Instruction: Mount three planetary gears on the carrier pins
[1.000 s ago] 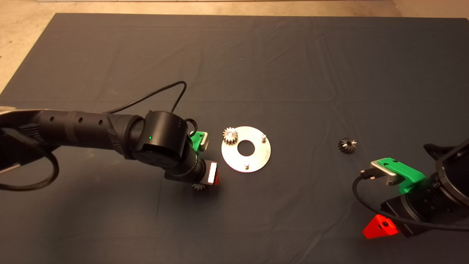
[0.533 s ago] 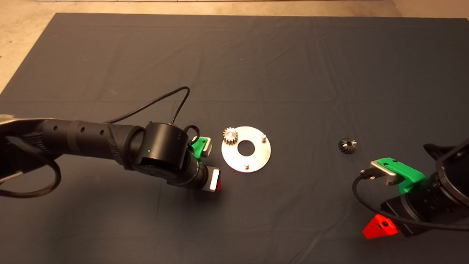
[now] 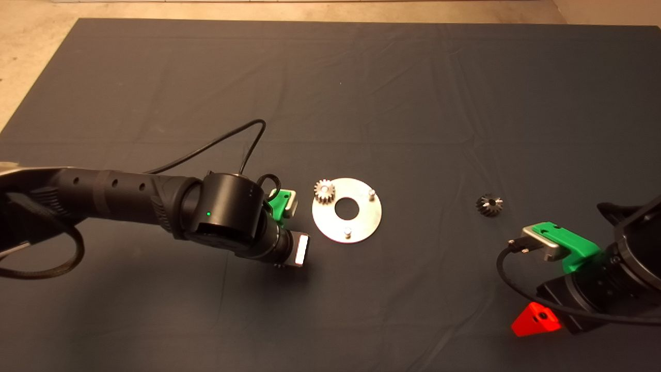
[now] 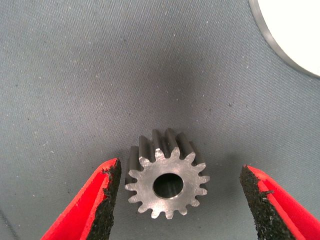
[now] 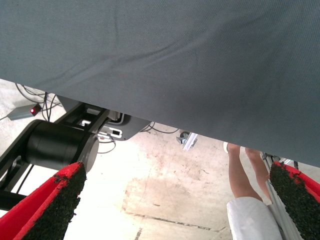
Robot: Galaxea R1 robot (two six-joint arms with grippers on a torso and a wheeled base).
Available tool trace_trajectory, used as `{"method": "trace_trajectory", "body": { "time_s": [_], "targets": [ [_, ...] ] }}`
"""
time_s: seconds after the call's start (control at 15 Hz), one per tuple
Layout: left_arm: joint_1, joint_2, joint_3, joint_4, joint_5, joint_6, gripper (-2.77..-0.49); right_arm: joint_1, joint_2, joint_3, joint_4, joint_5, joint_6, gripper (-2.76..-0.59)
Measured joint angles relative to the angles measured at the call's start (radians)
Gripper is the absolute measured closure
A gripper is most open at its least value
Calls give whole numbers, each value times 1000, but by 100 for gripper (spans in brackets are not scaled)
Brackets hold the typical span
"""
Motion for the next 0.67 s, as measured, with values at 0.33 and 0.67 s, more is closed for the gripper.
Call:
{"method": "trace_trajectory", "body": {
  "time_s": [0.33,0.67],
  "targets": [
    [0,0,0,4,0,0,-165,0,0,0,0,0,0,-273],
    [17,0,13,7,2,0,-165,0,0,0,0,0,0,-273]
  ]
}}
